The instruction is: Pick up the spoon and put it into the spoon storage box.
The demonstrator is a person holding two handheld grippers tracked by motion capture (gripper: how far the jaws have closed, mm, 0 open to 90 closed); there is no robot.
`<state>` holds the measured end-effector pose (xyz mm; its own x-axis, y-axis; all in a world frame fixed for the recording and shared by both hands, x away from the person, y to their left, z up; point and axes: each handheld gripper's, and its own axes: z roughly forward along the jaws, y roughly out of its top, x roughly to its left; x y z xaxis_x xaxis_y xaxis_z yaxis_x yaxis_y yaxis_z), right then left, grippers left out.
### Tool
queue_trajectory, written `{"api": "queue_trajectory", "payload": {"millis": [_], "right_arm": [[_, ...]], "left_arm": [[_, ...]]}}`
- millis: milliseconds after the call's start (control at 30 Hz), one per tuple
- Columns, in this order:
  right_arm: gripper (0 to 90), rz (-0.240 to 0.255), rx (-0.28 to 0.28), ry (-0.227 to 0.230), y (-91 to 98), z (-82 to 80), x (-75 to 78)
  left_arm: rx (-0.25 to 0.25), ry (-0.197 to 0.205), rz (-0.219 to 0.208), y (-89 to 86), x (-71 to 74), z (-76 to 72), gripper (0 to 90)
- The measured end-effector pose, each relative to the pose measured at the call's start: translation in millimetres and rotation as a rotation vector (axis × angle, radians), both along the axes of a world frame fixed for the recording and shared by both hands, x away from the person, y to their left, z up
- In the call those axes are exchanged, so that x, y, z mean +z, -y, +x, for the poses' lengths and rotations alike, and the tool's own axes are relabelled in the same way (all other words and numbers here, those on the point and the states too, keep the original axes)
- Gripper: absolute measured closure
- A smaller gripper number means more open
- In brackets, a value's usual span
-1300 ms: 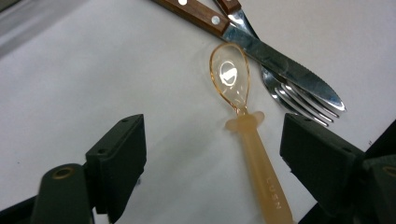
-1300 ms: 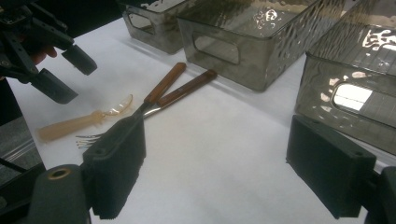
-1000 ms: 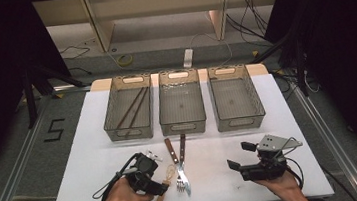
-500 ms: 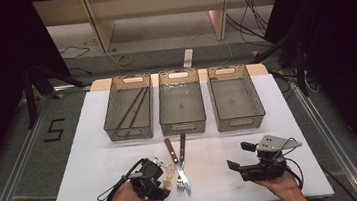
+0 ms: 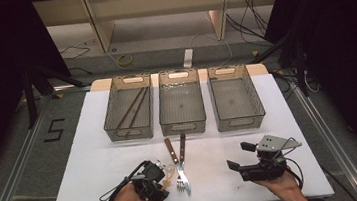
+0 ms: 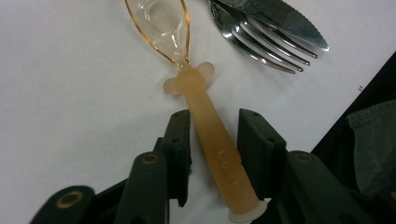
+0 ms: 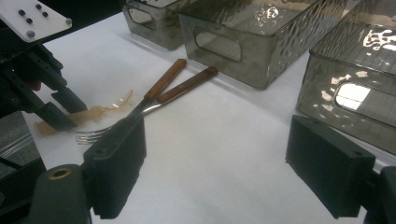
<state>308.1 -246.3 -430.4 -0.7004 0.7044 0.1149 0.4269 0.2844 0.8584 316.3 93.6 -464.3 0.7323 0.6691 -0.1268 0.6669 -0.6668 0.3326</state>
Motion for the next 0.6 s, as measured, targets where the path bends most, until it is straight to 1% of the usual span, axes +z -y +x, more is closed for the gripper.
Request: {"api": "queue_trajectory", "payload": {"millis": [100, 133, 267, 500, 567, 600], "right_arm": [[20.7, -0.002, 0.001, -0.001, -0.2, -0.1, 0.0], [20.7, -0.002, 0.001, -0.001, -0.2, -0.1, 0.0], [20.7, -0.002, -0.001, 0.002, 0.4, 0.1, 0.1], [20.7, -0.004, 0.004, 0.000, -0.1, -0.3, 0.3], [20.7, -0.003, 0.003, 0.000, 0.0, -0.3, 0.3], [20.7, -0.003, 0.003, 0.000, 0.1, -0.3, 0.4]], "left_arm": [[-0.003, 0.006, 0.005, -0.1, -0.1, 0.0, 65.8], [0.005, 0.007, 0.002, -0.4, -0.3, 0.2, 66.8], [0.027, 0.001, -0.007, -3.8, -1.0, 2.8, 74.6], [0.039, -0.004, -0.012, -4.5, -0.7, 3.4, 75.8], [0.037, 0.001, -0.007, -5.1, 0.1, 3.4, 76.0], [0.036, 0.010, -0.002, -5.9, 0.7, 3.7, 76.0]]}}
